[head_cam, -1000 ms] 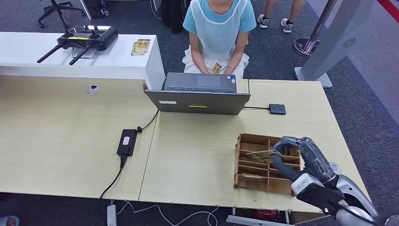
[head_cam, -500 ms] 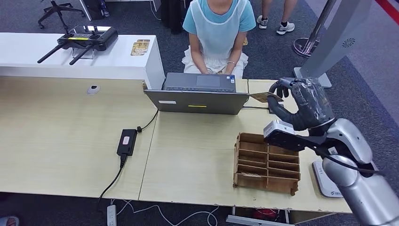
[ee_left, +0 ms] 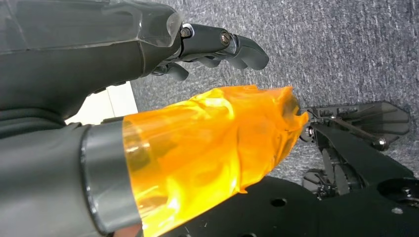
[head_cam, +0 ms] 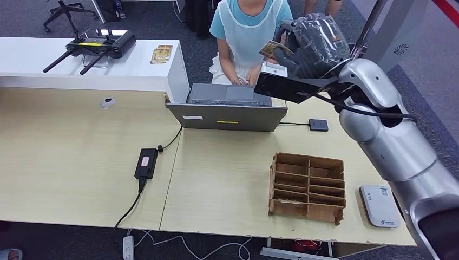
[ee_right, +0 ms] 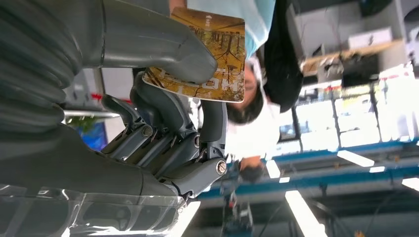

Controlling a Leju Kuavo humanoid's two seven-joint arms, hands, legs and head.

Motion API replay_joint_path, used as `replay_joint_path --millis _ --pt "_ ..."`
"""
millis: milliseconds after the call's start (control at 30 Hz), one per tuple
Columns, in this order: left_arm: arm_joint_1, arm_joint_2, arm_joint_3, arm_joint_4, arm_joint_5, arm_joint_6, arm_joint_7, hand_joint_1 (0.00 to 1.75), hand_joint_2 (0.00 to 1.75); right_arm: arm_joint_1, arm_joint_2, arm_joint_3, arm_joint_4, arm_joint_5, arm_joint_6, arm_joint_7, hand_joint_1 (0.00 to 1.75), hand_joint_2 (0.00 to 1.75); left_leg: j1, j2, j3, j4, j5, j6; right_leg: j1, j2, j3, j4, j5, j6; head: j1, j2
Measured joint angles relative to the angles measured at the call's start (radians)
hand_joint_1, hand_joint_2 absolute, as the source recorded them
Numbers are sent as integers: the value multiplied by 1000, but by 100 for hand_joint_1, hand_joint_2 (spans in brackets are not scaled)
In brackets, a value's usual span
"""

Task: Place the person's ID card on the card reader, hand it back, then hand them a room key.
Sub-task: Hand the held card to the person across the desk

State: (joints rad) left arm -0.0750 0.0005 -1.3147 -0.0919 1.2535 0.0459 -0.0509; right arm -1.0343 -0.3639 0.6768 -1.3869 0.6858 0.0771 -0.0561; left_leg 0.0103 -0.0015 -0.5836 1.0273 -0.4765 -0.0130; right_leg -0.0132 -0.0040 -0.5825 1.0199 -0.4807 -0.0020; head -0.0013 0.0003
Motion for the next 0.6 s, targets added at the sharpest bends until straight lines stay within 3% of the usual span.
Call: replay_joint_path --millis 233,600 --pt "-6 11 -35 -6 -23 -4 15 0 0 -102 118 46 250 -8 17 14 175 175 0 -1 0 0 0 -1 0 -1 0 0 0 0 0 0" --pt "-9 26 -73 -8 -60 -4 42 0 0 -136 194 81 407 11 -6 32 161 175 0 -2 0 0 0 -1 0 -1 0 0 0 0 0 0"
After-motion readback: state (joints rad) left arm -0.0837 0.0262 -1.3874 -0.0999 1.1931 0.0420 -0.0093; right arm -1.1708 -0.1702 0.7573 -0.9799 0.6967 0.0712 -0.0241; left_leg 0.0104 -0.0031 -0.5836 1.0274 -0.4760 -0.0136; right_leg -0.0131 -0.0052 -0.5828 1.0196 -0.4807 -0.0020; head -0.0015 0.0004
